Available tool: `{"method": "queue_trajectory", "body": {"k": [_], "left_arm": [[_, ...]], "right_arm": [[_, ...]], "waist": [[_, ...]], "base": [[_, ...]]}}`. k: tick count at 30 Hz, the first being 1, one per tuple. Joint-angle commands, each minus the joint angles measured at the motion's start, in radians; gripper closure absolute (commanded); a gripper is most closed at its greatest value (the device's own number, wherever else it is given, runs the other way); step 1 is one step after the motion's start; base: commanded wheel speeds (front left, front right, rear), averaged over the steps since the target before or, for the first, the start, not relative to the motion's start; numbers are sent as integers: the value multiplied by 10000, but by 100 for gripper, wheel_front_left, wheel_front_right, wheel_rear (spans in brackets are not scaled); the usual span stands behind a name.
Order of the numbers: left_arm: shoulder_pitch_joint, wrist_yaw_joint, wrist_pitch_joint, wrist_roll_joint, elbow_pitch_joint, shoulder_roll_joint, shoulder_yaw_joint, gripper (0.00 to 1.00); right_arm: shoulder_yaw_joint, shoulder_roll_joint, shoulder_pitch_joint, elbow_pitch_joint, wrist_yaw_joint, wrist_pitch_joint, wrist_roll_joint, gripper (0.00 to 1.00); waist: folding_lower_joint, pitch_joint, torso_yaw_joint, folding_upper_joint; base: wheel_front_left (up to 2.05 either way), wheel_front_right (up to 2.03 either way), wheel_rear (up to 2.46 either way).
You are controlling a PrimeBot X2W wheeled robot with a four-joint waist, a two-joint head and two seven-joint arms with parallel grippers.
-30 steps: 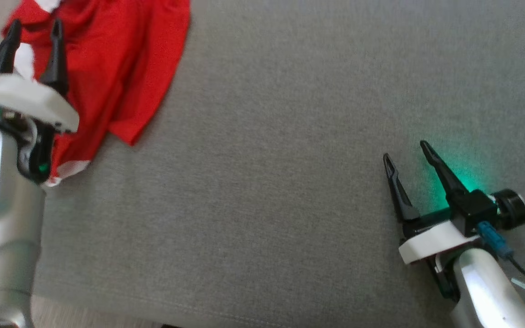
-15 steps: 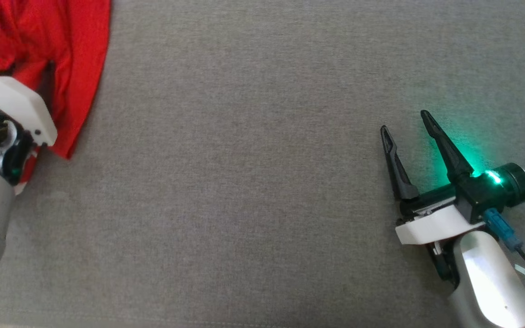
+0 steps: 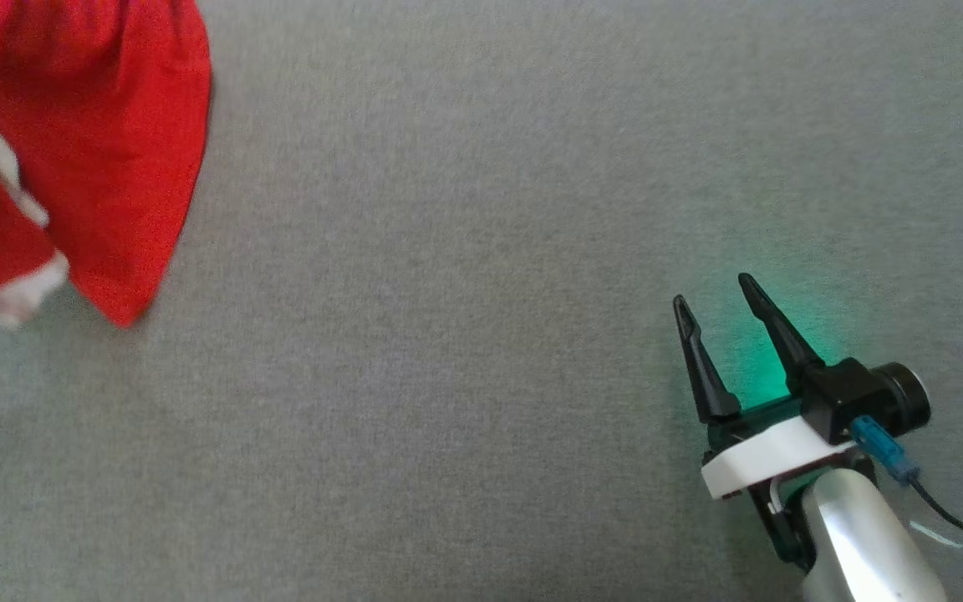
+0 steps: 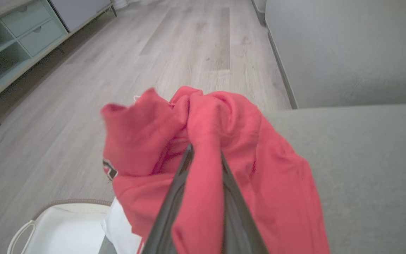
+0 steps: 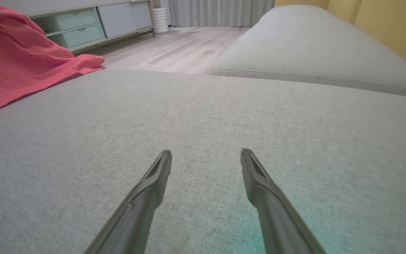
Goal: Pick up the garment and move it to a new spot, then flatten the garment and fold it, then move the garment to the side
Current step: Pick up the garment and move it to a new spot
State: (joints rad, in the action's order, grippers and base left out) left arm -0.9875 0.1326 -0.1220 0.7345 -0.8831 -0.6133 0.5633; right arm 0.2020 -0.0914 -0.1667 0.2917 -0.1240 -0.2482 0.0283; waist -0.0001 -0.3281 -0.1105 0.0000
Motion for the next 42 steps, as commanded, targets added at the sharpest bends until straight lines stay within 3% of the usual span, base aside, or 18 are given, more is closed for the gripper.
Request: {"method": "queue_trajectory", "body": {"k": [1,5,9,17,21,25,28,33,40,41,42], "left_arm": [[-726,-20,176,86,527,-781,-240,100],[-942,-20,115,422,2036,-1034,134,100],[-596,-20,-383,1390,4385,-1062,503,100],[774,-186,-1375,3405,9071,-1262,570,100],[1130,-576,-1742,3989,10834,-1098,650,100],[1447,-906,-2098,4495,11827,-579,1062,100],[1789,-1122,-2292,4654,11737,-106,1582,100],[2207,-1429,-2112,4030,10252,470,2350,100],[2806,-1599,-759,2539,6641,1412,3347,100],[2902,-1647,-480,2510,6333,1565,3313,91],[2988,-1687,-231,2483,6100,1690,3283,57]], "right_arm": [[265,145,63,-308,-67,-129,120,0],[257,254,169,-353,-67,-132,378,0],[234,332,351,-401,-67,-133,575,0],[357,400,393,-572,-67,-134,815,0],[507,407,303,-734,-67,-135,1122,0],[585,409,192,-929,-67,-135,1513,0],[662,409,145,-1053,-67,-135,1785,0],[719,410,94,-1133,-67,-135,2068,0],[735,410,42,-1185,-67,-135,2311,0],[709,410,65,-1188,-67,-135,2310,0],[665,411,105,-1185,-67,-135,2294,0]], "waist": [[1,595,291,0],[1,1195,565,0],[1,1686,924,0],[1,1747,2018,0],[1,1505,2726,0],[1,1199,3442,0],[1,955,3943,0],[1,678,4448,0],[1,511,4907,0],[1,537,4906,0],[1,577,4875,0]], "base": [[0,0,0],[0,0,0],[0,0,0],[0,0,0],[0,0,0],[0,0,0],[0,0,0],[0,0,0],[0,0,0],[0,0,0],[0,0,0]]}}
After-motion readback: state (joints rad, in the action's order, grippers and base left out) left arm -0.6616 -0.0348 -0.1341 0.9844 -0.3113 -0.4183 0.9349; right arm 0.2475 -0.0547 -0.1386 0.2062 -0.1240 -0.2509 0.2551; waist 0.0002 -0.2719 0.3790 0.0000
